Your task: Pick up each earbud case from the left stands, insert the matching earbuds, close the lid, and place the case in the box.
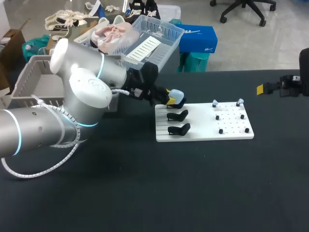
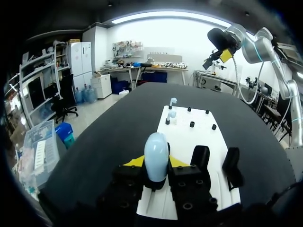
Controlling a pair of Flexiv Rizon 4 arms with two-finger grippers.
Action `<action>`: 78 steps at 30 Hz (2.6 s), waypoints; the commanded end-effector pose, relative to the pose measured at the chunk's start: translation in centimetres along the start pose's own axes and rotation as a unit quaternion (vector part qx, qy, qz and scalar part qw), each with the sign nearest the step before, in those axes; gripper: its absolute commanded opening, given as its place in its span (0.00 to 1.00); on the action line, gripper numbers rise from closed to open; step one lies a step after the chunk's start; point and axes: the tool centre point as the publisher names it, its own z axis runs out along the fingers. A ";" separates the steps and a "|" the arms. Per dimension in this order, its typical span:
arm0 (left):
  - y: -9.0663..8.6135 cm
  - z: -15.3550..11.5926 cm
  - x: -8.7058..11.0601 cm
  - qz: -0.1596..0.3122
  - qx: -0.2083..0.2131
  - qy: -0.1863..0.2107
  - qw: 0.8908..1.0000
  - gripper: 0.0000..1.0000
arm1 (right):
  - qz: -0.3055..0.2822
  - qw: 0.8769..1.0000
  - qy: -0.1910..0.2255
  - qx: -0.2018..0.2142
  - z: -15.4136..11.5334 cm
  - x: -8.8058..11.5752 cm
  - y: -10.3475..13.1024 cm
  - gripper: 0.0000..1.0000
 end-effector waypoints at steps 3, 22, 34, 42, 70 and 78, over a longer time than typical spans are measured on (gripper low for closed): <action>-0.7 -2.1 -1.4 0.015 0.010 -0.031 0.999 0.00 | 0.000 1.000 0.000 0.000 0.0 0.0 0.0 1.00; -4.5 -9.3 -6.1 0.067 0.025 -0.143 0.987 0.00 | 0.000 1.000 0.000 0.000 0.0 0.0 0.0 1.00; -7.2 -11.1 -6.6 0.096 0.049 -0.170 0.980 0.00 | 0.000 1.000 0.000 0.000 0.0 0.0 0.0 1.00; -7.8 -11.5 -6.7 0.099 0.050 -0.177 0.978 0.00 | 0.000 1.000 0.000 0.000 0.0 0.0 0.0 1.00; -7.8 -11.5 -6.7 0.099 0.050 -0.177 0.978 0.00 | 0.000 1.000 0.000 0.000 0.0 0.0 0.0 1.00; -9.4 -10.6 -6.5 0.070 0.070 -0.189 0.977 0.00 | 0.000 1.000 0.000 0.000 0.0 0.0 0.0 1.00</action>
